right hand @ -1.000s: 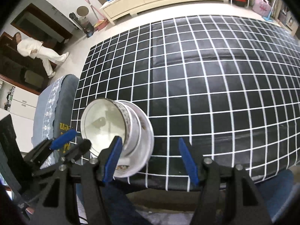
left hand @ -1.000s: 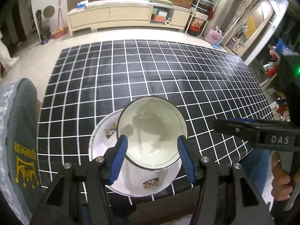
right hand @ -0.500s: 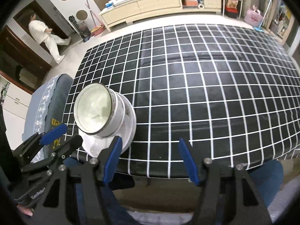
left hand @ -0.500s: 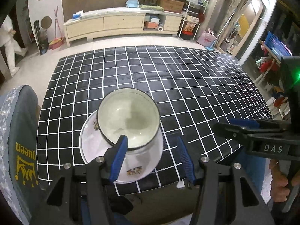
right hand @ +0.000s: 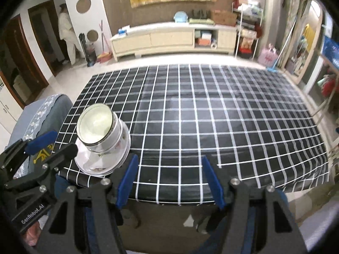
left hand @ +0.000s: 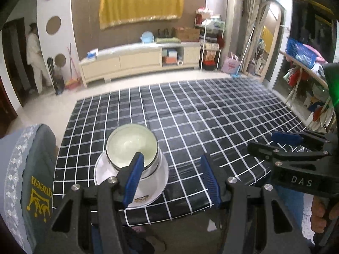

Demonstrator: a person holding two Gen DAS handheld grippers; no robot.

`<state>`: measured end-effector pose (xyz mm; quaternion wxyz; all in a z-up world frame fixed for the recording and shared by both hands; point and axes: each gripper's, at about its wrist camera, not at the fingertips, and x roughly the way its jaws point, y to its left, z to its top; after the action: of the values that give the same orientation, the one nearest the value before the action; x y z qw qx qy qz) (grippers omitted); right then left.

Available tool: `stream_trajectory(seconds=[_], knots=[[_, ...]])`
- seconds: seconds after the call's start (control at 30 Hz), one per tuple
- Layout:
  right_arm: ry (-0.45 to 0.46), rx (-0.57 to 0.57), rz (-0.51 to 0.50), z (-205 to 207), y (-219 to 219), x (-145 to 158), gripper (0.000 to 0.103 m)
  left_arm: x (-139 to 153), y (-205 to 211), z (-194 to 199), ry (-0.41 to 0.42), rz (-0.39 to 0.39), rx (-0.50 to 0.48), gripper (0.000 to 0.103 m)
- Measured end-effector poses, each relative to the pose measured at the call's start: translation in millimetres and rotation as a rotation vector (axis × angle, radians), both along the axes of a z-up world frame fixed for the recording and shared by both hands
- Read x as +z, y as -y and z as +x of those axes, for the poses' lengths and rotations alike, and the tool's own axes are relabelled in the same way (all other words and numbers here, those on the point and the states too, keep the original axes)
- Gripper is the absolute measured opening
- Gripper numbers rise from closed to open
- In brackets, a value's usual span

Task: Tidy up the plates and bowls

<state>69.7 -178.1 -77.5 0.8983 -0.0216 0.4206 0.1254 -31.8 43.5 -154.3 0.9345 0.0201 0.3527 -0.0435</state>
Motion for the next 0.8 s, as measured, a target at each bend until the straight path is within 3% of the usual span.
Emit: stream_trajectory(seconds=[0.17, 0.23, 0.3, 0.47, 0.63, 0.8], knots=[[0.132, -0.022, -0.009, -20.0, 10.6, 19.4, 0.077, 18.1, 6.5, -22.8, 0.099, -0.011, 0.01, 0.059], [0.2, -0.031, -0.024, -29.7, 12.9, 27.7, 0.08, 23.1, 11.2, -30.5, 0.125, 0.002, 0.009, 0.076], [0.259, -0.04, -0.039, -35.9, 14.2, 35.0, 0.086, 29.5, 14.0, -39.7, 0.167, 0.022, 0.016, 0.082], [0.362, -0.052, -0.019, -54.5, 22.6, 50.7, 0.101, 42.8, 15.5, -56.1, 0.224, 0.024, 0.014, 0.087], [0.421, -0.004, 0.037, -71.3, 24.4, 61.1, 0.103, 51.9, 15.1, -67.0, 0.264, 0.013, 0.028, 0.091], [0.443, -0.01, 0.027, -73.6, 24.0, 63.8, 0.103, 53.7, 11.1, -71.2, 0.276, -0.008, 0.045, 0.094]])
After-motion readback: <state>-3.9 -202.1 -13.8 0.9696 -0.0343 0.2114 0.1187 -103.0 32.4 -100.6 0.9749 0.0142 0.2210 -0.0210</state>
